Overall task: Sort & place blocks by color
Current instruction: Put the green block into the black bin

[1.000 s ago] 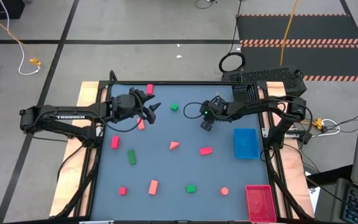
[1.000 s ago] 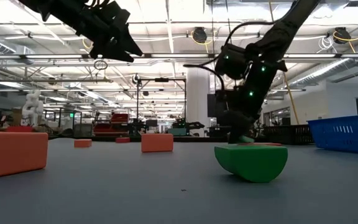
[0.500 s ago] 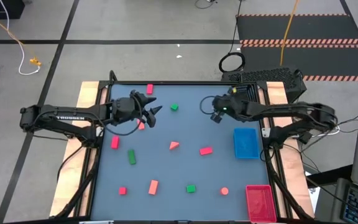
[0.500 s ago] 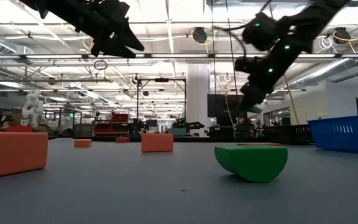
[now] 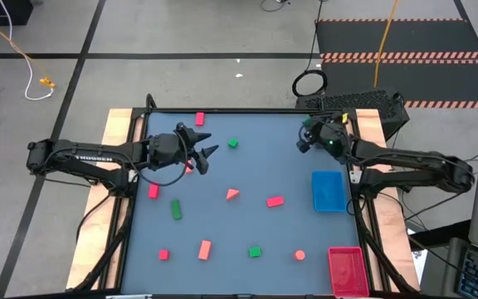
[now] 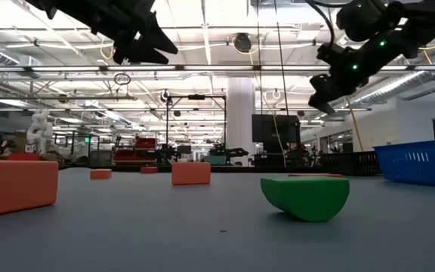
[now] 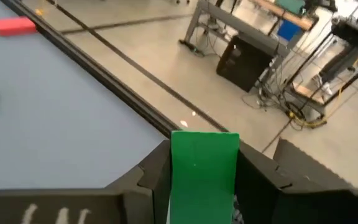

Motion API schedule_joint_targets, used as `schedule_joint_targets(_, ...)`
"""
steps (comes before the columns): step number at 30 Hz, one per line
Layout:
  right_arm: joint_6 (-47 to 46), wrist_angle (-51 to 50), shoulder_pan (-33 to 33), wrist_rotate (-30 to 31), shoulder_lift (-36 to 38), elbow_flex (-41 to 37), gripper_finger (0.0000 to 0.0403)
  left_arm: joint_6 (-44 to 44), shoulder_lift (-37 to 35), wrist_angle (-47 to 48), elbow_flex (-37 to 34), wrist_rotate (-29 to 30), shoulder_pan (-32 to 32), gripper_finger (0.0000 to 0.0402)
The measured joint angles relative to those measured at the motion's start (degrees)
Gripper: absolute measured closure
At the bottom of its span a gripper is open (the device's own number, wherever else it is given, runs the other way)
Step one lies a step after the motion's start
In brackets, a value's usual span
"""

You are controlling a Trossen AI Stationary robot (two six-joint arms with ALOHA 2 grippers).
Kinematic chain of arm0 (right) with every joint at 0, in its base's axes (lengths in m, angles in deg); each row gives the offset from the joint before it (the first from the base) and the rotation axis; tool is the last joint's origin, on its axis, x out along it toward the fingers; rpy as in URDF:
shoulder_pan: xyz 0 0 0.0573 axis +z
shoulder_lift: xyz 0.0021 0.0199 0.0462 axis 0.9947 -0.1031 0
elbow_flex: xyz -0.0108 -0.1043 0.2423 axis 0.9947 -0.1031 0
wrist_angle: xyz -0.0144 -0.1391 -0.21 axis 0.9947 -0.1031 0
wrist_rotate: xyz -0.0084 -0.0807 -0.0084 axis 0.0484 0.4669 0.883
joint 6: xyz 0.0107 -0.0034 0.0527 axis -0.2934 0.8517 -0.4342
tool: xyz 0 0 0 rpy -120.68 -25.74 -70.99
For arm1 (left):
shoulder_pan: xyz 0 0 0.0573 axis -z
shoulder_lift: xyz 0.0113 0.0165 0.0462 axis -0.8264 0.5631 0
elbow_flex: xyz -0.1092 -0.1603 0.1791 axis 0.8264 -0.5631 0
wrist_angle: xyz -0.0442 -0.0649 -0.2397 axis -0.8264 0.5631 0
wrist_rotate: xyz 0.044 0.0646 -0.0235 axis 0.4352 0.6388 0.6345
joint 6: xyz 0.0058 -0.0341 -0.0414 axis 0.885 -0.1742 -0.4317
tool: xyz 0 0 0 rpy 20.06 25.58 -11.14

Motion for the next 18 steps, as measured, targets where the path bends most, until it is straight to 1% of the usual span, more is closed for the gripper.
schedule_joint_targets(4, -0.3, -3.0, -0.8, 0.0, 1.0, 0.0, 0.0279, -0.6, 0.0, 0.2, 0.0, 0.0, 0.0, 0.0163)
schedule_joint_targets(8, -0.4, -3.5, -0.6, -0.6, 1.8, 0.0, 0.0279, -0.6, 0.0, 0.2, 0.0, 0.0, 0.0, 0.0163)
schedule_joint_targets(10, -1.8, -3.7, -0.3, -2.9, 2.2, 0.0, 0.0279, -0.6, 0.0, 0.2, 0.0, 0.0, 0.0, 0.0163)
schedule_joint_targets(13, -5.1, -5.3, 0.4, -9.0, 3.0, 0.0, 0.0279, -0.3, 0.0, -0.3, 0.0, 0.0, 0.0, 0.0163)
schedule_joint_targets(15, -7.1, -6.7, 1.3, -10.7, 3.7, 0.0, 0.0279, 0.5, 0.0, -0.5, 0.0, 0.0, 0.0, 0.0163)
schedule_joint_targets(16, -7.4, -7.6, 1.6, -10.0, 4.1, 0.0, 0.0279, 0.5, 0.0, -0.5, 0.0, 0.0, -0.1, 0.0163)
schedule_joint_targets(18, -6.6, -8.7, 1.6, -5.3, 4.8, 0.0, 0.0279, 0.3, 0.0, -0.5, 0.0, 0.0, -0.4, 0.0163)
